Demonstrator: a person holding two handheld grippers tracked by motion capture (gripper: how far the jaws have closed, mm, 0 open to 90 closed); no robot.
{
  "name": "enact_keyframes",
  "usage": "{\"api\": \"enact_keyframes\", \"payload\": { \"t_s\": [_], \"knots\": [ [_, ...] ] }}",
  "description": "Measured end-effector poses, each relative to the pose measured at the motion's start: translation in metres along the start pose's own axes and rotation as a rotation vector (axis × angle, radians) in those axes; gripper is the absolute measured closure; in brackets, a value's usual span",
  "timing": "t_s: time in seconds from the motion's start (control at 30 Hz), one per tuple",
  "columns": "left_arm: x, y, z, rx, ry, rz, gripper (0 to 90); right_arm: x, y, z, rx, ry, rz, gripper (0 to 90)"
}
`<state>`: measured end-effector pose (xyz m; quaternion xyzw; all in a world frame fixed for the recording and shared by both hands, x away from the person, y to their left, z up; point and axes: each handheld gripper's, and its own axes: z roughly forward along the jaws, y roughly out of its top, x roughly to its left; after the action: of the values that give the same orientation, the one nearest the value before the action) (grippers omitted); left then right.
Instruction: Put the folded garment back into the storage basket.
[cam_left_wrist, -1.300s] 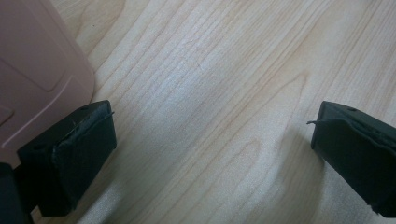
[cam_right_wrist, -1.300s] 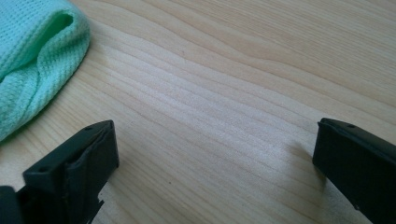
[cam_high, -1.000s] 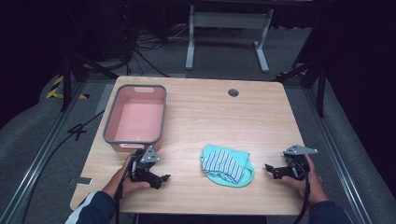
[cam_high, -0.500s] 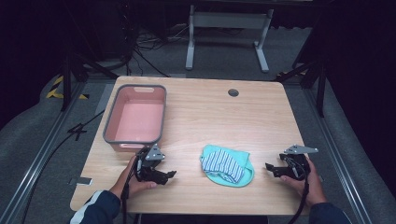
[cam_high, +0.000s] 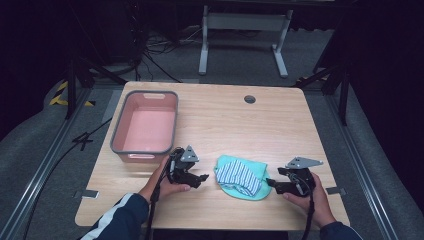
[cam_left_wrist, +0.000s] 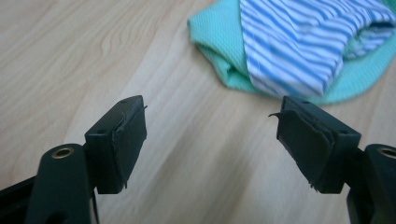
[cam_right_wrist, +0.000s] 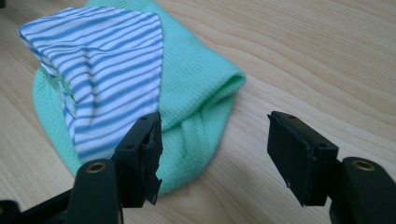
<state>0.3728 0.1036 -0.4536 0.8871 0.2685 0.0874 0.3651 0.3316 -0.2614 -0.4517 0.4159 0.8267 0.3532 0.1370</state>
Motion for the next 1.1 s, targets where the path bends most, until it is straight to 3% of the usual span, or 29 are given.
{"api": "enact_keyframes", "payload": {
  "t_s": [0.13,0.27,0.4,0.57,0.7,0.9,1.1],
  "knots": [
    [-0.002,0.007,0.007,0.007,-0.005,0.024,24.6,0.008,0.004,0.005,0.002,0.000,-0.006,36.2],
    [0.001,0.017,0.017,0.003,-0.016,0.016,24.5,0.014,0.008,0.010,0.009,0.003,0.000,35.2],
    [0.003,0.021,0.030,0.008,0.004,0.024,25.0,0.020,0.012,0.017,0.030,-0.019,-0.020,33.9],
    [0.001,0.025,0.048,0.029,-0.030,0.011,24.1,0.025,0.013,0.026,0.065,-0.040,-0.004,31.4],
    [-0.007,0.024,0.053,0.057,-0.041,0.030,23.1,0.028,0.010,0.034,0.106,-0.037,-0.018,28.6],
    [-0.007,0.022,0.053,0.051,-0.037,0.018,22.1,0.024,0.007,0.037,0.094,-0.047,0.012,19.9],
    [-0.012,0.020,0.053,0.052,-0.027,0.030,22.9,0.025,0.006,0.036,0.086,-0.036,-0.004,24.7]
  ]
}}
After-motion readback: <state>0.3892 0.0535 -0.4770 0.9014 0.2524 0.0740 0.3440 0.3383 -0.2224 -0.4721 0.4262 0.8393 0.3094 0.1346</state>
